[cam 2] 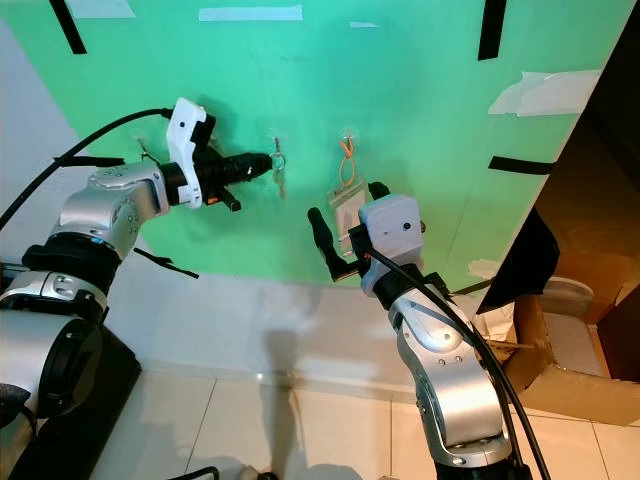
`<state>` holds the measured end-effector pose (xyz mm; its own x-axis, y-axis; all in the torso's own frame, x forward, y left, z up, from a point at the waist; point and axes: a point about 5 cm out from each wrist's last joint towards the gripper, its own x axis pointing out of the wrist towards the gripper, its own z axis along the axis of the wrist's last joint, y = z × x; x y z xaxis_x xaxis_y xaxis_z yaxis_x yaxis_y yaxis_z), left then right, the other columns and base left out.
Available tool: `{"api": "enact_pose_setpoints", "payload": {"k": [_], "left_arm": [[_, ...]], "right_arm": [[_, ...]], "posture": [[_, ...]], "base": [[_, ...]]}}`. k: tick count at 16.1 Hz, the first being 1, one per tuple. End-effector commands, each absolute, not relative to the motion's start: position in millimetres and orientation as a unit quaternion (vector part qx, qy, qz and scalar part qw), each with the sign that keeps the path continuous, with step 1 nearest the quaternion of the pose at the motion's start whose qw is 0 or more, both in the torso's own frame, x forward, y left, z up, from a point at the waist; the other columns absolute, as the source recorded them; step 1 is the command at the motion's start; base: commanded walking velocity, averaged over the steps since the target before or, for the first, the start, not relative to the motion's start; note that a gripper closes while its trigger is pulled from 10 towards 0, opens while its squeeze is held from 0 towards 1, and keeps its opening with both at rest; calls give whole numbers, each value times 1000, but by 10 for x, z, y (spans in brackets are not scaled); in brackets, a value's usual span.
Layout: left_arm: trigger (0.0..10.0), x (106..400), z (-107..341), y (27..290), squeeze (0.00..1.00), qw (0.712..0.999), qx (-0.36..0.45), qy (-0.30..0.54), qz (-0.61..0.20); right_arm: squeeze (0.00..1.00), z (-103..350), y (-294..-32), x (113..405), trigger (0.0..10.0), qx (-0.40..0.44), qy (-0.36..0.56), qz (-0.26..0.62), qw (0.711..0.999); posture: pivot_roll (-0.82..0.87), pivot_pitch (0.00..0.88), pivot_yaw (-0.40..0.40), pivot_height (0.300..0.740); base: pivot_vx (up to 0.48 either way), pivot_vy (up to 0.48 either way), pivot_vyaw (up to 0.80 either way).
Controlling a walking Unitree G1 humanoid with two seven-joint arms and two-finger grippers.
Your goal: Hang keys on a hook
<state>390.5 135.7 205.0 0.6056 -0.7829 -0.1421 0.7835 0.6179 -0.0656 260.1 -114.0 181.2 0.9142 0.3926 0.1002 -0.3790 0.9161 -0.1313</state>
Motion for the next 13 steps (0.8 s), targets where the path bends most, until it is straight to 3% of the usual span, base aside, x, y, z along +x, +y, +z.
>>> {"api": "enact_pose_setpoints", "payload": {"k": [1,11,12,13], "left_arm": [[10000,3913,2038,1360,0,895,18,92,-435],[10000,3903,2000,1335,0,892,44,87,-441],[10000,3904,2018,1333,863,892,42,83,-443],[10000,3908,2023,1338,1000,893,44,81,-440]], "right_arm": [[0,1871,-1126,2619,10000,-50,-78,199,976],[0,1874,-1136,2618,10000,-51,-79,196,976],[0,1879,-1138,2622,10000,-51,-80,196,976],[0,1880,-1138,2624,10000,-51,-80,196,976]], "posture": [[-50,0,152,740],[-52,0,156,740],[-51,0,155,740],[-51,0,155,740]], "base": [[0,0,0],[0,0,0],[0,0,0],[0,0,0]]}}
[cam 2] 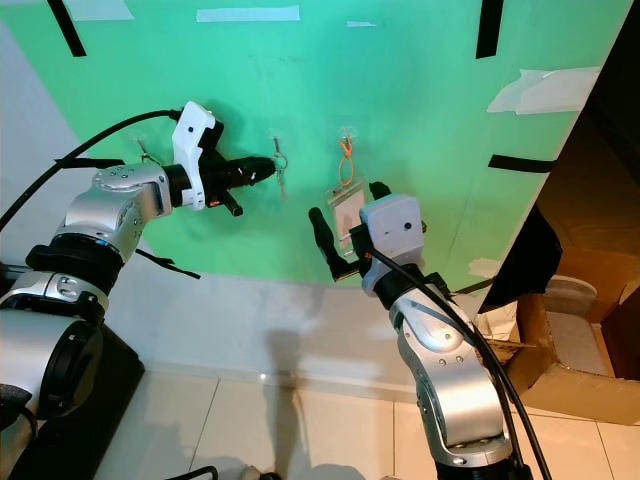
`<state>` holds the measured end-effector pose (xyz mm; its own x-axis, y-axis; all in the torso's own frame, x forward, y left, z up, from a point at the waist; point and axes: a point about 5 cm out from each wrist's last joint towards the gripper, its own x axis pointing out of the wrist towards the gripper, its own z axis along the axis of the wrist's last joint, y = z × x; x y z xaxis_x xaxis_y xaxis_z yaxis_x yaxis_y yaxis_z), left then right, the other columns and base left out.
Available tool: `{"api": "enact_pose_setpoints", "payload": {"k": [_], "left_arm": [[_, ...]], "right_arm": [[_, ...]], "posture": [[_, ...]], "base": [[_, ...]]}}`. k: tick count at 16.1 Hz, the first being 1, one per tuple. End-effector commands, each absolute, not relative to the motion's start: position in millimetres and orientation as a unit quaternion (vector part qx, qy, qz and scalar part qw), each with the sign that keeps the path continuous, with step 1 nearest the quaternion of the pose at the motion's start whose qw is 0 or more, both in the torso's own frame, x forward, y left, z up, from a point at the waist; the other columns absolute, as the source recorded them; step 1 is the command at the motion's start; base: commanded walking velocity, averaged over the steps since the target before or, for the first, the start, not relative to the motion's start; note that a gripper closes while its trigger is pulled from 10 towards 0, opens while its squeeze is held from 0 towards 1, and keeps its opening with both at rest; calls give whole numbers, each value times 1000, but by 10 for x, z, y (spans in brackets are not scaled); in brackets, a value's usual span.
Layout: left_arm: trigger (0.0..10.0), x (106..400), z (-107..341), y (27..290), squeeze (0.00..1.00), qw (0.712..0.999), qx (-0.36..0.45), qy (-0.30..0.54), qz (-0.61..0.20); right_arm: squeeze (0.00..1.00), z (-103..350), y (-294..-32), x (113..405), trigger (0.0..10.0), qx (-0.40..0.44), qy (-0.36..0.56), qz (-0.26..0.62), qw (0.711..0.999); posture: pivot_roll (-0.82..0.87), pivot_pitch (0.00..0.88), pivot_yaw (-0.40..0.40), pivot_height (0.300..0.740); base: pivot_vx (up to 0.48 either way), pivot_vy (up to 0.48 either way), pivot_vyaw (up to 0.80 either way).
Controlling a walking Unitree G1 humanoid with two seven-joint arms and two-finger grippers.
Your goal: Hang keys on a hook
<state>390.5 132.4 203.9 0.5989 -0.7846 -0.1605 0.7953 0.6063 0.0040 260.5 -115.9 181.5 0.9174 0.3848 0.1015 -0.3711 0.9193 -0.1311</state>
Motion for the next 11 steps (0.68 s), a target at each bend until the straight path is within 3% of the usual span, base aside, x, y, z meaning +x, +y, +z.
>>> {"api": "enact_pose_setpoints", "payload": {"k": [1,5,11], "left_arm": [[10000,3912,2040,1365,1000,897,42,71,-434],[10000,3803,2101,1470,1000,887,2,30,-462],[10000,3503,1934,1661,1000,894,28,24,-447]], "right_arm": [[0,1880,-1140,2624,10000,-51,-80,196,976],[0,1863,-1217,2619,10000,-40,-65,183,980],[0,1716,-1420,2525,10000,-11,-3,138,990]], "posture": [[-51,0,155,740],[-49,0,140,740],[-6,0,72,740]], "base": [[0,0,0],[0,0,0],[0,0,0]]}}
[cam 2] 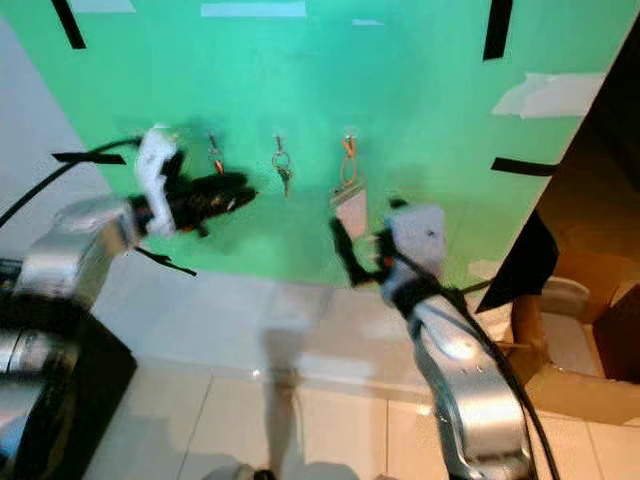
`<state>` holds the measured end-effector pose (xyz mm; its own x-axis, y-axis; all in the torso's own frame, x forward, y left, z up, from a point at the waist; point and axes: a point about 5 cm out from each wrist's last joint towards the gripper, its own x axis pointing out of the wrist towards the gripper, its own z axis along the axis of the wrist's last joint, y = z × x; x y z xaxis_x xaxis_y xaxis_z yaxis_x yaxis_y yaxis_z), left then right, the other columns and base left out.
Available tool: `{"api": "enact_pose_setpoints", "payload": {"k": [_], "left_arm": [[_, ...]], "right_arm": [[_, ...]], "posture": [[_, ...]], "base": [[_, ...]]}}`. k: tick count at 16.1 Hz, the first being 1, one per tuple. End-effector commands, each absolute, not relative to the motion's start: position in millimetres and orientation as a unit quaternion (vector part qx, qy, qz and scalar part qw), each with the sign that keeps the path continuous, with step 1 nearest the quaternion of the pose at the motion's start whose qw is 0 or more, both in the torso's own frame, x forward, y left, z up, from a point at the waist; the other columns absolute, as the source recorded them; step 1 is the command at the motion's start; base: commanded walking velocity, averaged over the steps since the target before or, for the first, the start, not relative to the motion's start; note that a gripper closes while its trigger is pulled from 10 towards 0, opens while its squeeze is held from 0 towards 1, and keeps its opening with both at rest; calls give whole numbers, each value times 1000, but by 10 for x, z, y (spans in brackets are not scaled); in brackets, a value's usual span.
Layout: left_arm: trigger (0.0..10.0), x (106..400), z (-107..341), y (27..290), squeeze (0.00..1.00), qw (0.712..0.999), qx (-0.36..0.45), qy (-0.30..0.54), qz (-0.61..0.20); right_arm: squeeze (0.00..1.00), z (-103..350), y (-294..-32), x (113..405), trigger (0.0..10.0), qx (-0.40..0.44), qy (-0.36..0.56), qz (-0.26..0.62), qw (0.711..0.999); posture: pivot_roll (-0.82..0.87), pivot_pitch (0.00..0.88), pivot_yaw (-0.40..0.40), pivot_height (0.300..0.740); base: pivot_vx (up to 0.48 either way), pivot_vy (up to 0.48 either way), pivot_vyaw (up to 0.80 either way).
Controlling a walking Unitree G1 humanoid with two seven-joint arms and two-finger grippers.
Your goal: Hang keys on a hook
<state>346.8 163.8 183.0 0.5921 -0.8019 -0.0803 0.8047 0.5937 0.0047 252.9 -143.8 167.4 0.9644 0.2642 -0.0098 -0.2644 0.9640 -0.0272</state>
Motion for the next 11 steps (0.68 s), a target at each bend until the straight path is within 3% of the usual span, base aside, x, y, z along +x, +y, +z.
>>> {"api": "enact_pose_setpoints", "payload": {"k": [1,3,5,7,11], "left_arm": [[10000,3420,1964,1640,1000,895,26,6,-446],[10000,3259,1986,1544,1000,903,24,-28,-429],[10000,3177,1885,1477,1000,938,36,-42,-342],[10000,3095,1765,1462,1000,961,32,-35,-274],[10000,2948,1493,1582,1000,974,55,1,-219]], "right_arm": [[0,1689,-1467,2515,10000,0,7,118,993],[0,1681,-1527,2504,10000,20,-1,80,997],[0,1609,-1623,2462,10000,5,18,12,1000],[0,1522,-1755,2338,10000,-10,27,-48,998],[0,1485,-1845,2310,10000,4,38,-85,996]], "posture": [[-3,0,68,740],[-6,0,68,740],[-20,0,71,740],[-36,0,76,740],[-76,0,74,740]], "base": [[0,0,0],[0,0,0],[0,0,0],[0,0,-800],[0,0,-800]]}}
